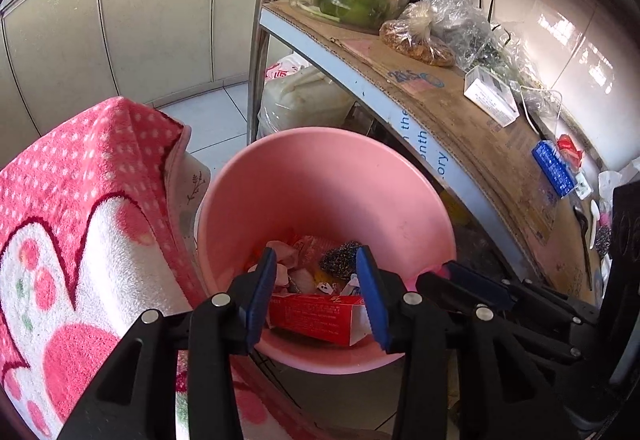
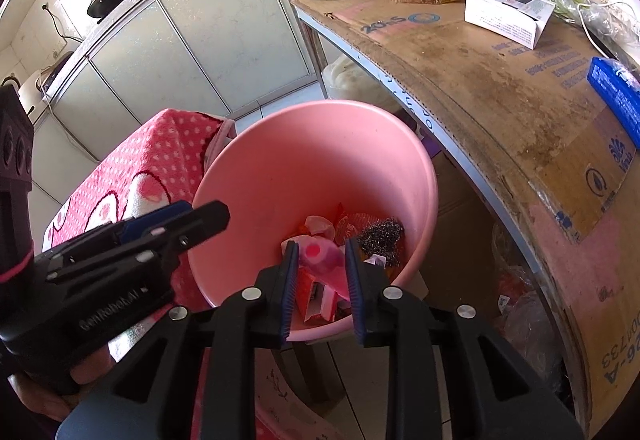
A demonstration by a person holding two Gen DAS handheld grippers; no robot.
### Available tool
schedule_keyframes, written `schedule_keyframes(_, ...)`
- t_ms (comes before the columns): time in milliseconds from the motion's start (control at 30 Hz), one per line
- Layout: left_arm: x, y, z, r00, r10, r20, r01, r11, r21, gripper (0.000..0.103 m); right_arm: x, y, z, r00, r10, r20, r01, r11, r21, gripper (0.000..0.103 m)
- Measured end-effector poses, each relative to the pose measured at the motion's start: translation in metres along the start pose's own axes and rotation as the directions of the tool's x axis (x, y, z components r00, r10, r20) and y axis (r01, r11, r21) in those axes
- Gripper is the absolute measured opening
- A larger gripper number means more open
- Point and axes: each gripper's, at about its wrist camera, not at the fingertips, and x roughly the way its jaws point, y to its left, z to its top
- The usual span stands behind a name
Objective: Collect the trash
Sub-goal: 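Open both tools to drop the box and pink tube into the bucket, then hold both open tools above the bucket, then raise them away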
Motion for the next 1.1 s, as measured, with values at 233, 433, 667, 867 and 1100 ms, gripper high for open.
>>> schedule_keyframes(233,-0.012,-0.002,0.006,0.999,-0.021,0.028,0.021,1.000,-0.003,0.041,-0.010,0.007,-0.008,1.000,0.013,0.005,-0.013,1.000,-0.018,0.025)
schedule_keyframes(433,-0.022,-0.003,0.005,0.999,-0.017,0.042,0.016,1.000,0.008,0.041,-0.020,0.018,-0.016,0.999,0.037,0.011,-0.036,0.999,-0.040,0.025)
schedule_keyframes(667,-0.035,-0.008,0.003,0.998,0.000,0.067,-0.002,1.000,0.028,0.041,-0.026,0.022,-0.023,0.999,0.036,0.018,-0.035,0.999,-0.037,0.025)
schedule_keyframes(867,-0.042,-0.011,0.003,0.997,0.006,0.078,-0.009,0.999,0.035,0.041,-0.033,0.022,-0.022,0.999,0.029,0.036,-0.027,0.999,-0.038,0.025)
schedule_keyframes(1100,-0.044,-0.012,0.001,0.997,0.009,0.079,-0.012,0.999,0.039,0.041,-0.035,0.022,-0.022,0.999,0.024,0.038,-0.023,0.999,-0.041,0.025)
